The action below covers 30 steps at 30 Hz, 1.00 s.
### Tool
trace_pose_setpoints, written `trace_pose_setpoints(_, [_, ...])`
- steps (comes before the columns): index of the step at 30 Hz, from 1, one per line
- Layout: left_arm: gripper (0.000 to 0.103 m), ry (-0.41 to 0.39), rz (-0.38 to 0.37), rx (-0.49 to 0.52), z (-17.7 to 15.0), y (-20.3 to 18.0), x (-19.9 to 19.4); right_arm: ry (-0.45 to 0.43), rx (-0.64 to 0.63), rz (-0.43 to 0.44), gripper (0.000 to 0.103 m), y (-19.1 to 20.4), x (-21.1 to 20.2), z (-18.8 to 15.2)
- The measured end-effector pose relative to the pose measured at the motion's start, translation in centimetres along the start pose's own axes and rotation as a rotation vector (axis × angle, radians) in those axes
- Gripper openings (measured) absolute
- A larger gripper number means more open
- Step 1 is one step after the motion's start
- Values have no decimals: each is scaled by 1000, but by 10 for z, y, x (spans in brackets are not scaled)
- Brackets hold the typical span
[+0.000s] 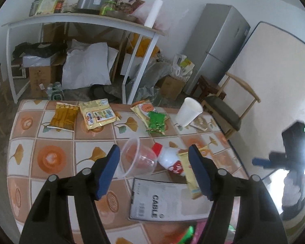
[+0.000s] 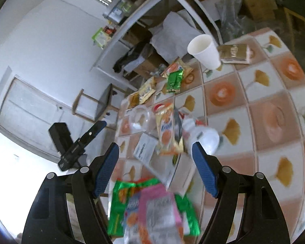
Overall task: Collect trash
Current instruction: 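Grasp the Enaak snack packet with the right gripper while the left gripper grasps the clear plastic container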
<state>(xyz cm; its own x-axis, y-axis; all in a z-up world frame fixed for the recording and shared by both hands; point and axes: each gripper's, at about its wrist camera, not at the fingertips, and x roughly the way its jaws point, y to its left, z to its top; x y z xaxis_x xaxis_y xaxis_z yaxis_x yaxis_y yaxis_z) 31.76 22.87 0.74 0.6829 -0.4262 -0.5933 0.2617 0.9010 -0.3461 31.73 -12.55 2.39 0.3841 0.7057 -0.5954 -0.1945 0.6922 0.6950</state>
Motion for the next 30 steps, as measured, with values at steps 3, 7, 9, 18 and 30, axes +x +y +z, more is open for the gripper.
trace_pose_setpoints(3, [67,18,17,29,0,3,17,37,-31,-42,72,1,32,23])
trace_pose_setpoints(7, [60,63,30,34,-2,8,42,91,-46,-76,72,-4,62,37])
trace_pose_setpoints(9, [56,83,27,26,-4,12,51,117,-50,-94,72,-7,74,41])
trace_pose_setpoints(18, [32,134,0,-17,-13,22,73,183,-70,-109,65,-14,98,46])
trace_pose_setpoints(30, [8,128,-11,-33,-16,23,73,214,-149,-179,25,-7,117,45])
